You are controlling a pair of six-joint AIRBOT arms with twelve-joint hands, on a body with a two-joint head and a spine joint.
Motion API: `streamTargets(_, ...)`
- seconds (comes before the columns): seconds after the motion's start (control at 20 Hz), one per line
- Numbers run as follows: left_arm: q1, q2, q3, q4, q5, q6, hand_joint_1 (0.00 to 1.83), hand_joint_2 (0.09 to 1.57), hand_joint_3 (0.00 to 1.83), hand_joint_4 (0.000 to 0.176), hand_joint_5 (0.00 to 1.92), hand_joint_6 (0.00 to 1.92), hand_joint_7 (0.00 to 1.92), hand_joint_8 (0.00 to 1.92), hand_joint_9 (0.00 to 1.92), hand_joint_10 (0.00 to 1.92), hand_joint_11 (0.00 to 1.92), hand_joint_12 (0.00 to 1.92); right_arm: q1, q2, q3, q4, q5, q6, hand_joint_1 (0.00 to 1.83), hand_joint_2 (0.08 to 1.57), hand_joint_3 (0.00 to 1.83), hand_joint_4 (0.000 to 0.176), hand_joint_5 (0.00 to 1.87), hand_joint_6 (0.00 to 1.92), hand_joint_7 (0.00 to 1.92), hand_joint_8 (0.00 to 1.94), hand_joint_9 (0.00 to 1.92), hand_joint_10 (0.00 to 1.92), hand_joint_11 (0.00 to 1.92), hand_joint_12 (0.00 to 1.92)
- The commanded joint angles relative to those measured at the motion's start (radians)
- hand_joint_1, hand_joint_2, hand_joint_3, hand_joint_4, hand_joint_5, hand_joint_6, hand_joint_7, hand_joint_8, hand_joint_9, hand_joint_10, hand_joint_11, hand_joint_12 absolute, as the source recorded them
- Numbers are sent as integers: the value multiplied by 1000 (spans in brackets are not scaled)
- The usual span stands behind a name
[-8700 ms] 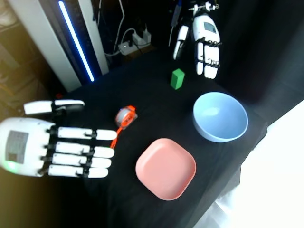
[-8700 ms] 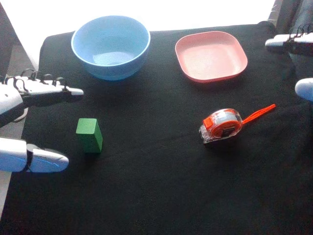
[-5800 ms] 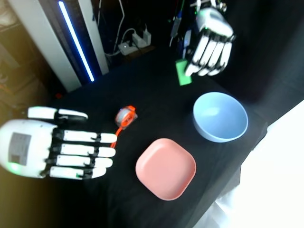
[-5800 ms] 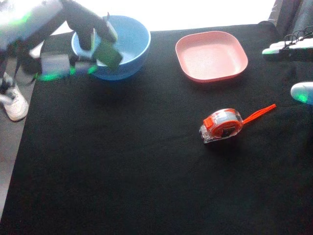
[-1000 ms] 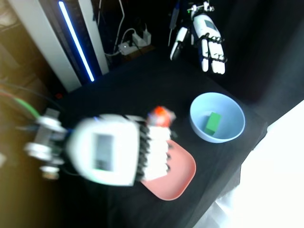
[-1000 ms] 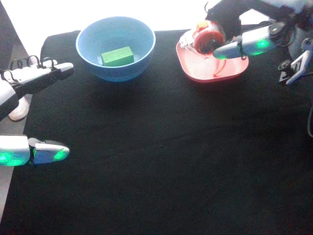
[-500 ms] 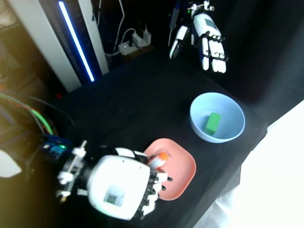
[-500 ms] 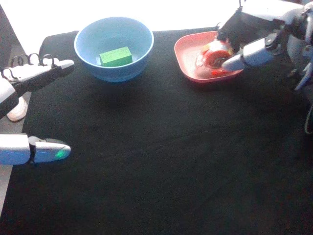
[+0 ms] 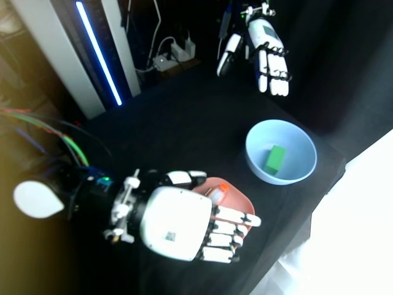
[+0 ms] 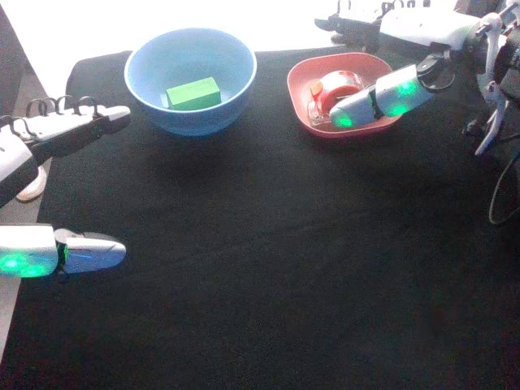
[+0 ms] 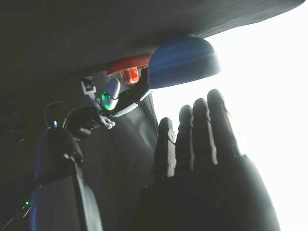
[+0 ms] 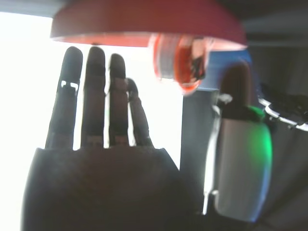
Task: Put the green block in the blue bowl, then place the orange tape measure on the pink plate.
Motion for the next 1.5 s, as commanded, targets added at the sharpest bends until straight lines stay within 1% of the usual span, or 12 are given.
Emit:
streamTargets(0.0,-1,2,2,-9,-129,-10,662,886,7,107,201,10,173,9,129,6,118,108,13,2,0,46,90,8,614,810,0,90,0,0,114,0,204,0,0,1097)
streamTargets(0.15,10,4,0,-11,-146,-22,665,896,9,82,188,2,164,2,124,3,119,111,13,63,-55,113,181,8,607,778,0,120,0,0,16,3,105,7,0,677)
streamTargets(0.3,37,18,-17,-24,-202,-24,848,876,0,96,177,4,115,0,53,0,20,21,12,200,-169,221,329,8,599,805,1,143,0,0,0,0,1,0,0,33)
streamTargets(0.35,61,31,-33,-36,-246,-26,933,879,0,92,176,3,105,0,41,0,9,7,9,258,-231,269,380,-17,625,790,0,161,0,0,0,0,0,0,0,6)
streamTargets(0.4,88,40,-45,-48,-284,-33,936,884,1,90,153,0,93,0,52,5,67,30,-3,295,-273,311,424,-50,644,825,10,133,0,0,0,0,0,0,0,0)
streamTargets(0.45,125,48,-55,-62,-331,-47,889,892,4,91,150,1,95,2,56,7,89,39,-33,343,-331,364,485,-82,615,791,0,158,0,0,24,8,0,0,18,8)
streamTargets(0.7,256,73,-104,-118,-524,-89,631,926,15,140,90,0,63,6,62,6,12,8,-287,505,-566,570,828,-157,822,831,8,176,0,0,5,0,0,0,0,0)
streamTargets(0.95,301,77,-135,-135,-598,-93,479,957,0,149,75,1,104,5,128,10,139,86,-545,542,-687,748,1078,-157,781,759,0,141,0,0,41,13,9,3,0,0)
streamTargets(1.2,294,76,-136,-138,-599,-94,374,964,2,174,93,4,101,4,174,7,180,140,-613,559,-728,816,1178,-157,691,733,0,173,0,0,59,1,35,4,0,0)
streamTargets(1.35,232,42,-95,-143,-599,-109,265,1081,8,88,73,0,76,0,140,0,70,366,-613,536,-714,845,1186,-157,696,773,7,148,53,5,119,6,96,13,0,0)
streamTargets(1.4,208,29,-79,-133,-599,-117,265,1081,8,88,73,0,76,0,140,0,70,366,-613,528,-708,851,1186,-157,696,773,7,148,53,5,119,6,96,13,0,0)
streamTargets(1.45,177,15,-65,-117,-599,-120,268,1074,2,78,58,0,81,0,172,1,13,486,-613,517,-700,853,1199,-157,718,846,10,113,51,1,104,2,87,4,0,0)
